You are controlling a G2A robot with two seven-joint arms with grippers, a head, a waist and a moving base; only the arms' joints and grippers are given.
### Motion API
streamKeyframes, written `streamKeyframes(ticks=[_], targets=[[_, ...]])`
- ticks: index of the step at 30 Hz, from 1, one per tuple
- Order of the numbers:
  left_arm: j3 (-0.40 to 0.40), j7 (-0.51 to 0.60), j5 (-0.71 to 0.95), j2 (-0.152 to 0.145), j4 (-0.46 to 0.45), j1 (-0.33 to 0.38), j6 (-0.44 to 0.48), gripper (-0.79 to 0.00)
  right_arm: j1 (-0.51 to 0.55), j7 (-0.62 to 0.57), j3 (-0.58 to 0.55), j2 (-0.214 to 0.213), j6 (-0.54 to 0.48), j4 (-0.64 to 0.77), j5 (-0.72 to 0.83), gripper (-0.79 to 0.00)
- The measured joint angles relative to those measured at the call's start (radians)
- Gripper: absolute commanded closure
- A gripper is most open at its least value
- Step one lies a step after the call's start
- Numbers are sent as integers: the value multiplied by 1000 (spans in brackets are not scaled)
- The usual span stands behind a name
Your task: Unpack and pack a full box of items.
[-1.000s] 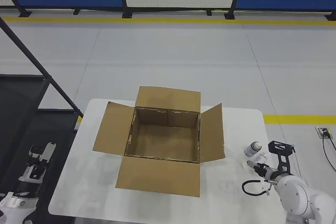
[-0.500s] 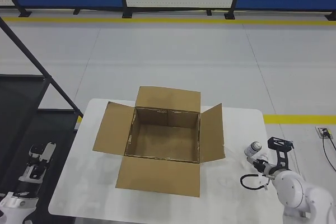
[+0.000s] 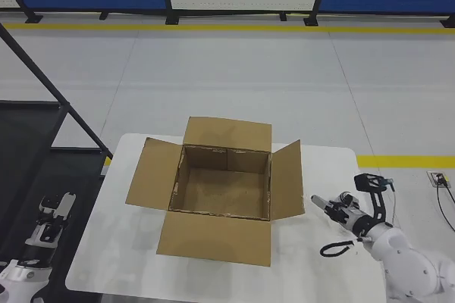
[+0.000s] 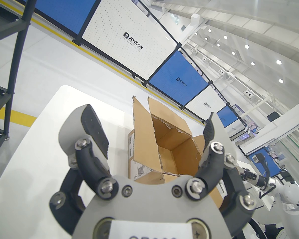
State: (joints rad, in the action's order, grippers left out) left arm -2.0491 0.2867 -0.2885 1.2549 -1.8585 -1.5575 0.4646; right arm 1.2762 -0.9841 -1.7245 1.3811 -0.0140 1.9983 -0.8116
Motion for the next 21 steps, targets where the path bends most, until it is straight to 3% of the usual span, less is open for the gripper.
streamKeyframes(ticks=[1, 6, 11, 12, 13, 14, 19, 21], targets=[[0, 0, 0, 0, 0, 0, 0, -785, -23, -15, 4, 0, 0, -14, 61, -785], [0, 0, 0, 0, 0, 0, 0, -785, -153, -100, 6, -6, 10, -95, 319, -785], [0, 0, 0, 0, 0, 0, 0, -785, -158, -100, 8, -7, 9, -96, 295, -785], [0, 0, 0, 0, 0, 0, 0, -785, -160, -96, 17, -7, 11, -97, 293, -714], [0, 0, 0, 0, 0, 0, 0, -785, -167, -94, 35, -8, 18, -102, 287, -517], [0, 0, 0, 0, 0, 0, 0, -785, -176, -95, 48, -10, 25, -107, 285, -376], [0, 0, 0, 0, 0, 0, 0, -785, -232, -118, 89, -19, 59, -139, 274, -197], [0, 0, 0, 0, 0, 0, 0, -785, -246, -126, 101, -22, 73, -147, 268, -163]])
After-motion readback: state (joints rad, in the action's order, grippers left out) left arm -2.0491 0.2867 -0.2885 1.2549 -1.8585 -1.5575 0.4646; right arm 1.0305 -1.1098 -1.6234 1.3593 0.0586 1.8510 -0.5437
